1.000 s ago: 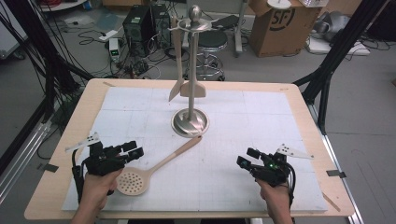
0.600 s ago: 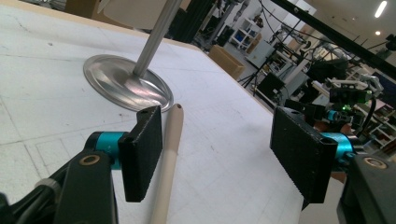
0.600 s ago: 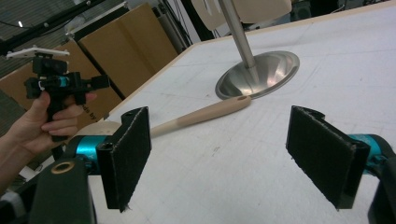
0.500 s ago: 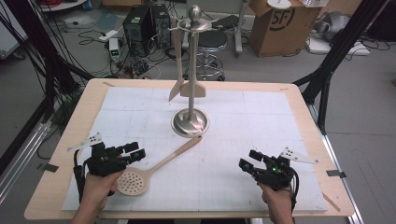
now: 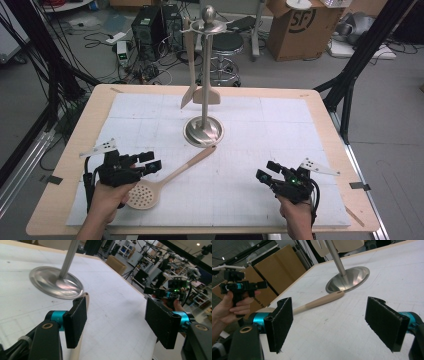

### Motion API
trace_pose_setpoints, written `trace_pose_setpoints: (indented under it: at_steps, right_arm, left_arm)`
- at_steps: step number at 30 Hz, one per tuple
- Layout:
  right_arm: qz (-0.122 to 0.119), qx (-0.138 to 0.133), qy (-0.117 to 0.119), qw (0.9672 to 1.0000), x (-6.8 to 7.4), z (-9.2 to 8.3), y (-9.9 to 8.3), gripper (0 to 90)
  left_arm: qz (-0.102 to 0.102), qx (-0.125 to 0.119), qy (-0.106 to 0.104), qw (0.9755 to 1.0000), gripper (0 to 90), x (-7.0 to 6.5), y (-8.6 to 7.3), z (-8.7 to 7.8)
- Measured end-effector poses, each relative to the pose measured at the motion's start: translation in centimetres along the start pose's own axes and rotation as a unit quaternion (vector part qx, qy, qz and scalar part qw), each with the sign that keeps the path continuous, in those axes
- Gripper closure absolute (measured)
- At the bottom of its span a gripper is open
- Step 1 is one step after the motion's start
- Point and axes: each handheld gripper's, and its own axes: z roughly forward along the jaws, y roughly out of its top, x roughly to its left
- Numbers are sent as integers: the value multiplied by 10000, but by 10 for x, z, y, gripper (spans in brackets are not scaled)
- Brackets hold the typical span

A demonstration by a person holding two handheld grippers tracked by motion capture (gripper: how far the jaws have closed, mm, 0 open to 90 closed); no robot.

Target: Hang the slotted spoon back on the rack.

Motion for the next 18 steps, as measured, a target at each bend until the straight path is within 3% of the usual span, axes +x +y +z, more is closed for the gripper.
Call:
trace_pose_setpoints:
  at_steps: [3, 6, 11, 18]
  right_arm:
    - [19, 11, -9, 10000, 0, 0, -1, 220]
    - [11, -8, -2, 10000, 1, 1, 0, 220]
    - [49, 45, 29, 10000, 0, 2, -1, 220]
    - [55, -3, 39, 10000, 0, -1, -1, 222]
  left_arm:
    - [-25, 329, 61, 9994, 348, 2, 8, 9]
    - [-206, 678, 19, 9975, 352, 5, 14, 18]
    - [-326, 961, 180, 9947, 384, 10, 18, 28]
    - [-261, 1627, 317, 9858, 416, 17, 15, 42]
